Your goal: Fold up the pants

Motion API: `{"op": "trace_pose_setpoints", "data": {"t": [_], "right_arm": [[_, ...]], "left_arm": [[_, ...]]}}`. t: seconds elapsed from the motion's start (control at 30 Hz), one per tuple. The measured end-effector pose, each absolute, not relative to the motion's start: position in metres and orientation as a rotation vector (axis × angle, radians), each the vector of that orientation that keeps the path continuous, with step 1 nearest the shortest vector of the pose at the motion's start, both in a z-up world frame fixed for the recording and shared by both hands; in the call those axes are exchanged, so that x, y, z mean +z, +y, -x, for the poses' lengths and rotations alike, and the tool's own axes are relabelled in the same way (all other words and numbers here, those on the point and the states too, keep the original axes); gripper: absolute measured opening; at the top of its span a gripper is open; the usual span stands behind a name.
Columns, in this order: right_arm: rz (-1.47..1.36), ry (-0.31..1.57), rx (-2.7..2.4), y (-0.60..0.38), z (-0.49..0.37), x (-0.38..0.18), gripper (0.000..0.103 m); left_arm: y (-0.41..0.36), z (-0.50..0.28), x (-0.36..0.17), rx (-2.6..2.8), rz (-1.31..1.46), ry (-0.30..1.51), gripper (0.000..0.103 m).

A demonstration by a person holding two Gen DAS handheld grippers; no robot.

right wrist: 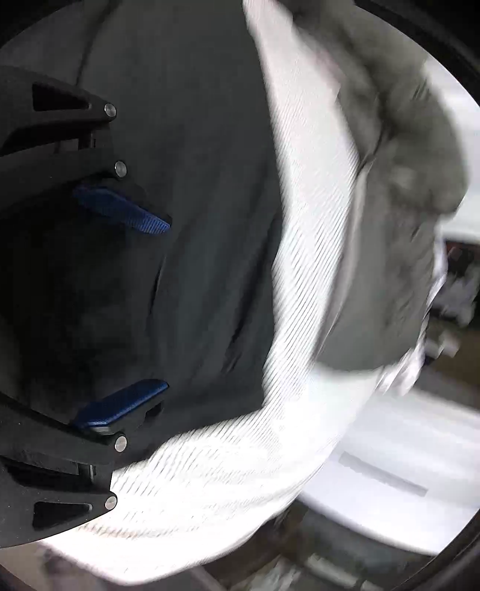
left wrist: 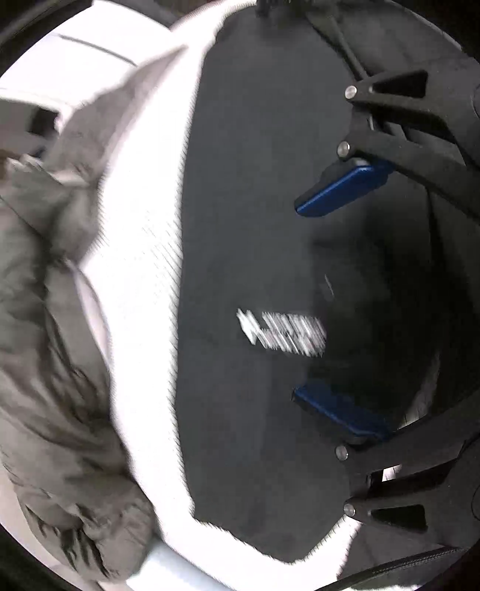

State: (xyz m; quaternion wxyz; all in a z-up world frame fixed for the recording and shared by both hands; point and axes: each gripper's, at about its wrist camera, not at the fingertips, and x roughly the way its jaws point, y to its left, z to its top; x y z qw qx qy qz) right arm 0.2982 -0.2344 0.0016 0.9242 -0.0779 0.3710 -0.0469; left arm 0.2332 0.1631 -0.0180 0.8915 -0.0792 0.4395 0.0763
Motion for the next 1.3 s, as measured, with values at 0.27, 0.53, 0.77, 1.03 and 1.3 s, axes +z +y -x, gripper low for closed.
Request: {"op": "trace_pose_setpoints", "data": {"t": [0.27,0.53,0.77,1.03,1.3], "right_arm": [[0.226,0.86,0.214,-0.088,-0.342,-0.027,0.083],[0.316,0.871,-0.208,-0.161,-0.353,-0.045,0.089],[0.15,0.854,-0.246,-0.201,-0.333,-0.025,0.09],[0.082,0.734,0.083,-0.194,-0.222,0.02,0.091],[-0.072,0.653,-0.035,-0.297,-0.111,0.019,0.097]], "left_arm": [[0.04,-0.29,-0.026,0.099,0.015,0.918,0.091],[0.04,-0.294,-0.054,0.211,-0.083,1.004,0.089],[0.068,-0.253,-0.031,0.241,0.016,0.964,0.089],[0.088,-0.129,0.029,0.086,0.145,0.77,0.1],[0.201,-0.001,0.029,0.241,0.4,0.631,0.102]]}}
